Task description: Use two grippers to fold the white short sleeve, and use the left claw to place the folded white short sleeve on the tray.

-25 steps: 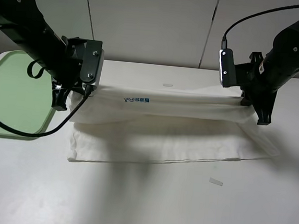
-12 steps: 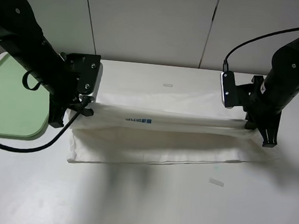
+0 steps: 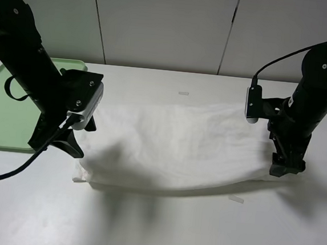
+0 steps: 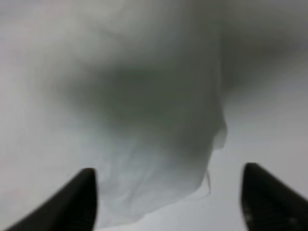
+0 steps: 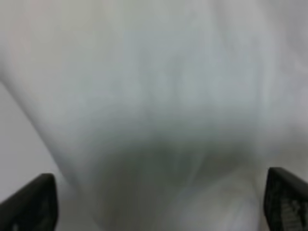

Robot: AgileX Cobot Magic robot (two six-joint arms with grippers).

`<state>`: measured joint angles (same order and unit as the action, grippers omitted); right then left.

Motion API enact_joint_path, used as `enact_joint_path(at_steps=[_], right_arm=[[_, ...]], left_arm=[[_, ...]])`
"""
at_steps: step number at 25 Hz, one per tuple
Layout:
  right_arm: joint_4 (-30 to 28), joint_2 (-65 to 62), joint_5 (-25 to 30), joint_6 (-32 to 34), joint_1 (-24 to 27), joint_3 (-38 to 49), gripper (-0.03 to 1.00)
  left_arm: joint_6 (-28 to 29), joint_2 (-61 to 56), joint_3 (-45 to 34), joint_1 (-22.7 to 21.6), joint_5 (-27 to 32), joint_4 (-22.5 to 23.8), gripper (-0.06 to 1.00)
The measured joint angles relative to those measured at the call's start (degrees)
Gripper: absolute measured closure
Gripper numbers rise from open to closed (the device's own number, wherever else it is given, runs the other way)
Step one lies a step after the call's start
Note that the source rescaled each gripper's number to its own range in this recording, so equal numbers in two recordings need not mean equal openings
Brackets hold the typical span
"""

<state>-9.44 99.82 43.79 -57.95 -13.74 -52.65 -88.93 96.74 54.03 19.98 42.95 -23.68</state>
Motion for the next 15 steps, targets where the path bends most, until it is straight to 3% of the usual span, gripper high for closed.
enact_joint_path(at_steps=[1,4,11,12,13,15], right_arm=[[0.9,0.0,0.3,-0.1,0.0,0.0,0.05],[2.0,0.0,1.3,-0.1,0.0,0.0,-0.01],[2.2,-2.9,1.9,-0.1,0.0,0.0,-0.03],[2.2,-2.9,1.9,-0.1,0.0,0.0,-0.03],[2.1,-3.5,1.9,-0.1,0.0,0.0,-0.03],[0.4,-10.1,-1.7,-0.1,0.0,0.0,-0.03]], left_arm=[[0.4,0.0,0.0,0.0,0.0,-0.4,0.28],[1.0,0.0,0.0,0.0,-0.4,-1.2,0.23],[2.1,0.0,0.0,0.0,-7.1,-6.7,0.19],[2.1,0.0,0.0,0.0,-9.0,-8.3,0.18],[2.1,0.0,0.0,0.0,-13.0,-12.9,0.18],[2.1,0.0,0.0,0.0,-16.2,-19.0,0.18]])
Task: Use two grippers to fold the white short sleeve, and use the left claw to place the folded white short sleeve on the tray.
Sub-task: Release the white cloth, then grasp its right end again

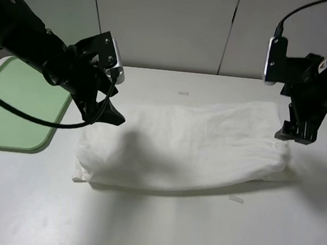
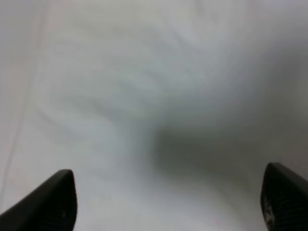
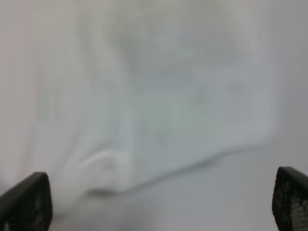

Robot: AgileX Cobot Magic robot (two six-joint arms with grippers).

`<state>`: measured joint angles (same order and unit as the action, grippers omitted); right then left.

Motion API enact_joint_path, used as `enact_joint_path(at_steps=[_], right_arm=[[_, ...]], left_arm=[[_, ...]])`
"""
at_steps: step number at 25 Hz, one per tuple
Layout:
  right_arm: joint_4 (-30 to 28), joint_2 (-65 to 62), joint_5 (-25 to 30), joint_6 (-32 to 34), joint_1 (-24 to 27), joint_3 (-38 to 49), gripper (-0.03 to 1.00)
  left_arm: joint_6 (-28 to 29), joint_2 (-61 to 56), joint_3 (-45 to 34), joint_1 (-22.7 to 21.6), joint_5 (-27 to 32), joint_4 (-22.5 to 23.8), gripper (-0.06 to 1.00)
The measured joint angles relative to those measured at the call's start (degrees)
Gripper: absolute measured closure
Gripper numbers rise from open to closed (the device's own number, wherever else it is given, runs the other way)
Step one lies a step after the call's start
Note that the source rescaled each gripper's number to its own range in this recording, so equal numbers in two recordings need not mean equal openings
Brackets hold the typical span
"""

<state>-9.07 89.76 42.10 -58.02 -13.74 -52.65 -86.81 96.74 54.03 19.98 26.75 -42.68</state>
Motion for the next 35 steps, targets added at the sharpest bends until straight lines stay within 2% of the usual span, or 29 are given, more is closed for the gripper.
enact_joint_path(at_steps=[1,3,4,6,9,15,17,18,23,25,30,35], right_arm=[[-0.2,-0.9,-1.6,0.0,0.0,0.0,-0.03],[-0.5,-2.4,-3.4,0.0,0.0,0.0,-0.03],[-0.6,-3.6,-4.3,0.0,0.0,0.0,-0.03],[-0.8,-9.9,-11.5,2.2,0.0,0.0,-0.03],[0.0,-14.3,-15.2,7.7,0.0,0.0,-0.03],[2.5,-16.8,-14.4,16.2,0.0,0.1,-0.03],[4.0,-17.2,-13.6,19.8,0.0,0.1,-0.03],[4.3,-17.2,-13.5,21.9,0.0,0.1,-0.03],[4.7,-17.2,-13.5,26.1,0.0,0.1,-0.03],[4.7,-17.2,-13.5,26.3,0.0,0.1,-0.03],[4.8,-17.2,-13.5,26.4,0.0,0.1,-0.03],[5.2,-17.2,-13.6,26.8,0.0,0.1,-0.03]], left_arm=[[0.0,0.0,0.2,0.0,-1.6,-4.5,0.18],[0.0,-0.4,1.2,0.0,-1.8,-7.9,0.18],[0.0,-0.8,1.7,0.0,-1.8,-8.4,0.18],[0.0,-2.5,2.8,0.0,-0.9,-9.0,0.18],[0.0,-4.1,3.4,0.0,-0.1,-9.0,0.18],[0.0,-14.4,4.2,0.0,2.7,-9.1,0.18],[0.0,-17.9,4.2,0.0,5.1,-8.6,0.18],[0.0,-22.4,4.2,0.0,8.4,-7.9,0.18],[0.1,-30.4,4.2,0.0,13.3,-7.5,0.18],[3.1,-38.7,4.2,0.0,14.3,-7.4,0.18],[10.2,-47.0,4.2,0.0,14.6,-4.9,0.18],[28.1,-53.2,4.2,0.0,15.1,3.6,0.18]])
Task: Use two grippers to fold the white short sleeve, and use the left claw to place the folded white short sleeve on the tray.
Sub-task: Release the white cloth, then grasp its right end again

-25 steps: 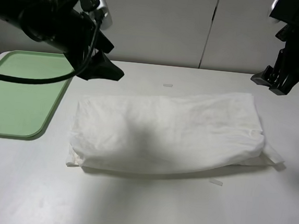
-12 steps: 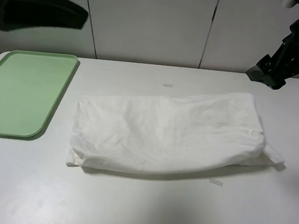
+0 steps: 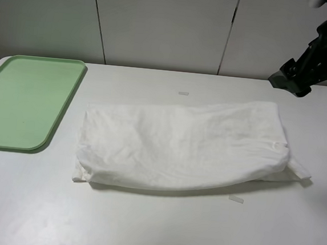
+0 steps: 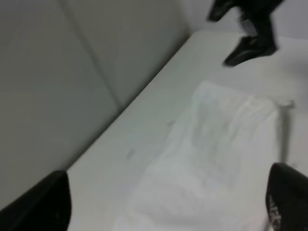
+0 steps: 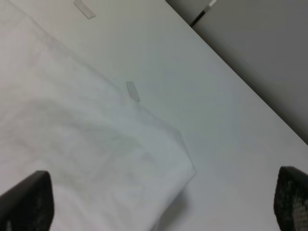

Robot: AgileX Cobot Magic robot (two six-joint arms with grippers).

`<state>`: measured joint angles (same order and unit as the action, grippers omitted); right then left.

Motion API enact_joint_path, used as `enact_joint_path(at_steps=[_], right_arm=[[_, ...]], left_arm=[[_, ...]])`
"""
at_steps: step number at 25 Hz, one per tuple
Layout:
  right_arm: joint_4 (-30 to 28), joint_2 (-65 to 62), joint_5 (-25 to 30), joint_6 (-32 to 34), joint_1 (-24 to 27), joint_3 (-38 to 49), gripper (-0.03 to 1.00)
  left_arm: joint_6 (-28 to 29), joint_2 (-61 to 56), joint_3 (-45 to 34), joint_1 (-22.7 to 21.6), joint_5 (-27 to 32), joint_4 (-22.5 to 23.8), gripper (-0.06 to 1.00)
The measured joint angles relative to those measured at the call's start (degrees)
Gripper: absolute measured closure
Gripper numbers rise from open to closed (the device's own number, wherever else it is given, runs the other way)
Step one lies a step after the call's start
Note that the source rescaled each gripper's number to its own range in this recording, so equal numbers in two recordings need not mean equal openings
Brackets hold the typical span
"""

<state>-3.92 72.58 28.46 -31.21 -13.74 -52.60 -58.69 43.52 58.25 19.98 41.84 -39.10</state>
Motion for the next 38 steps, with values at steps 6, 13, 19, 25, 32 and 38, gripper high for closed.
enact_joint_path(at_steps=[6,13,19,25,32,38], right_arm=[[2.5,0.0,-0.1,0.0,0.0,0.0,-0.03],[4.6,0.0,-0.5,0.0,0.0,0.0,-0.03],[5.1,0.0,-0.7,0.0,0.0,0.0,-0.03],[6.1,0.0,-1.8,0.0,0.0,0.0,-0.03],[7.4,0.0,-4.4,0.0,0.0,0.0,-0.03],[7.9,0.0,-4.4,0.0,0.0,0.0,-0.03]], left_arm=[[28.5,-10.4,-6.2,0.0,-3.3,24.4,0.07],[40.0,-19.5,-15.5,0.0,-8.4,32.0,0.06],[49.3,-34.2,-22.9,0.0,-1.1,37.5,0.06],[50.0,-39.4,-23.6,0.0,9.7,37.8,0.06],[51.5,-43.9,-28.8,0.0,17.4,37.8,0.06],[55.8,-43.9,-30.7,0.0,18.7,37.8,0.06]])
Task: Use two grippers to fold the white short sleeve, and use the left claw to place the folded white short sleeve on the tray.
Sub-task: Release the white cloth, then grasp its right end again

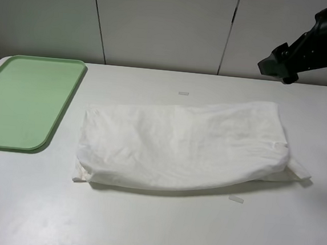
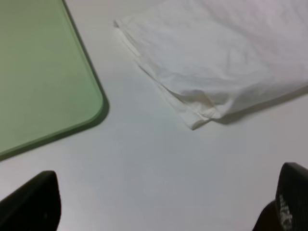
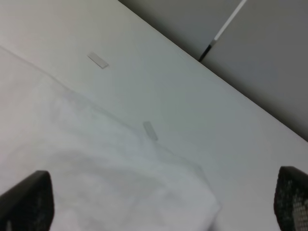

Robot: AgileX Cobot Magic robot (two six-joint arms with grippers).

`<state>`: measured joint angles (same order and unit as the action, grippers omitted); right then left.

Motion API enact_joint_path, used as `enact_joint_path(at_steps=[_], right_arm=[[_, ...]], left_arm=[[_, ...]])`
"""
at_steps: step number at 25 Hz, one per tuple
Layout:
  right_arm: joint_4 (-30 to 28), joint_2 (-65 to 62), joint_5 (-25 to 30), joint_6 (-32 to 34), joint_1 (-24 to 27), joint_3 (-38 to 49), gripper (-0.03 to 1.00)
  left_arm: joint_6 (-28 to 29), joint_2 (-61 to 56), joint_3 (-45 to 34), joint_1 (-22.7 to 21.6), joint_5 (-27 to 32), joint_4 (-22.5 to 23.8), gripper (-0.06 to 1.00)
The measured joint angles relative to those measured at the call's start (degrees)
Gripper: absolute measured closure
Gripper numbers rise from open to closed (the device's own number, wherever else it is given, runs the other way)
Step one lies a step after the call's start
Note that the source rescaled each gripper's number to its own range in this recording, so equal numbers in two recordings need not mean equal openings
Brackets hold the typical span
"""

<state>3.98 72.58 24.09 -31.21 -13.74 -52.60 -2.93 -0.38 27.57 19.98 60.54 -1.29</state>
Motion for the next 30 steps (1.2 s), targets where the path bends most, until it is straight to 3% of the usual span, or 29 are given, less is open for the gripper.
enact_joint_path(at_steps=[8,23,26,27,30], right_arm=[[3.9,0.0,-0.5,0.0,0.0,0.0,-0.03],[4.8,0.0,-0.6,0.5,0.0,0.0,-0.03],[5.3,0.0,-0.3,2.6,0.0,0.0,-0.03],[5.3,0.0,-0.3,2.6,0.0,0.0,-0.03],[5.5,0.0,0.2,4.5,0.0,0.0,-0.03]], left_arm=[[0.8,0.0,-0.1,0.0,0.0,0.0,0.06],[0.9,0.0,-0.2,-0.8,0.0,0.1,0.06],[0.9,0.0,-0.2,-4.2,0.0,0.1,0.06],[0.9,0.0,-0.2,-8.4,0.0,0.1,0.06],[0.9,0.0,-0.2,-15.0,0.0,0.1,0.06]])
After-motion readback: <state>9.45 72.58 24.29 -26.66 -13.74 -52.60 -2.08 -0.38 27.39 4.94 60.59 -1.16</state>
